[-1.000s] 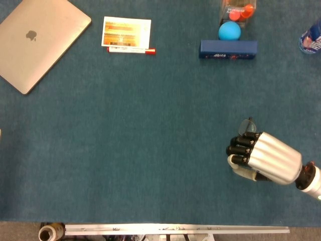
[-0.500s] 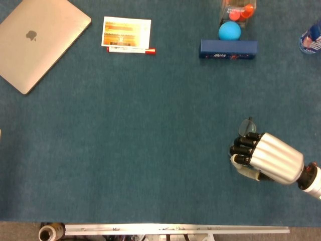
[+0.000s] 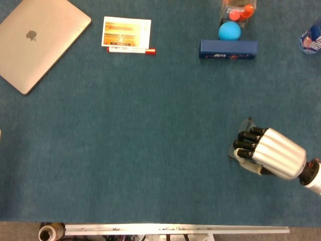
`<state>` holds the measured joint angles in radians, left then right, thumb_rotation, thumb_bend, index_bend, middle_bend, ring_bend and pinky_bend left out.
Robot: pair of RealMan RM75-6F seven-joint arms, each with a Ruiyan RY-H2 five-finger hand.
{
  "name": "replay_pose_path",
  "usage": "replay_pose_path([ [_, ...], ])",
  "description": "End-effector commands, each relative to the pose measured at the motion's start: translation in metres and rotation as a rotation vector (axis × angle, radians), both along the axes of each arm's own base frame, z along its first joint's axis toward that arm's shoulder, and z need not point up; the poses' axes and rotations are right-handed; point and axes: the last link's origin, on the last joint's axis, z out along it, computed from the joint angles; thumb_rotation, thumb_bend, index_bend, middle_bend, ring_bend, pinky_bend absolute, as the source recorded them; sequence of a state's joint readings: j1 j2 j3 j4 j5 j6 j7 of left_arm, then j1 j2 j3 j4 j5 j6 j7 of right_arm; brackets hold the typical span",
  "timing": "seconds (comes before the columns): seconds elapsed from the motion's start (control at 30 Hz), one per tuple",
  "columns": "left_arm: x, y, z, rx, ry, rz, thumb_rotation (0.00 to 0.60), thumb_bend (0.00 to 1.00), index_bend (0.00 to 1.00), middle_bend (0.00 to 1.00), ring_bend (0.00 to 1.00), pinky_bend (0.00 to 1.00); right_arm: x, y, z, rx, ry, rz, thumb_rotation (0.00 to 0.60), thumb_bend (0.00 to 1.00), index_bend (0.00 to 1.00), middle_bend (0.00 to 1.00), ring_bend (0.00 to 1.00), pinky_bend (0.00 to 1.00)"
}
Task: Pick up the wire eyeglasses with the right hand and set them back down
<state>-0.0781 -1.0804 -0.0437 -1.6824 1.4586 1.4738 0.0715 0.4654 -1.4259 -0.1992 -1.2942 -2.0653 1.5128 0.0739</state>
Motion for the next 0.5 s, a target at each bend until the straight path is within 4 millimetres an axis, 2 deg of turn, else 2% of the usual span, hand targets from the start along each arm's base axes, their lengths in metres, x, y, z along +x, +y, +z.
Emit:
replay_pose_path([
  [0.03, 0.0, 0.0, 0.0, 0.001, 0.0, -0.001, 0.6, 0.28, 0.53, 0.55, 0.42, 0.59, -0.001, -0.001, 0.001, -0.007, 0.004, -0.002, 0.6, 0.3, 0.61, 0.56, 0.43, 0.6],
  [0.5, 0.0, 0.0, -0.001, -0.001, 0.0, -0.001, 0.6, 0.28, 0.53, 0.55, 0.42, 0.59, -0.015, -0.018, 0.001, -0.071, 0.062, -0.047, 0.6, 0.3, 0.61, 0.56, 0.43, 0.6],
])
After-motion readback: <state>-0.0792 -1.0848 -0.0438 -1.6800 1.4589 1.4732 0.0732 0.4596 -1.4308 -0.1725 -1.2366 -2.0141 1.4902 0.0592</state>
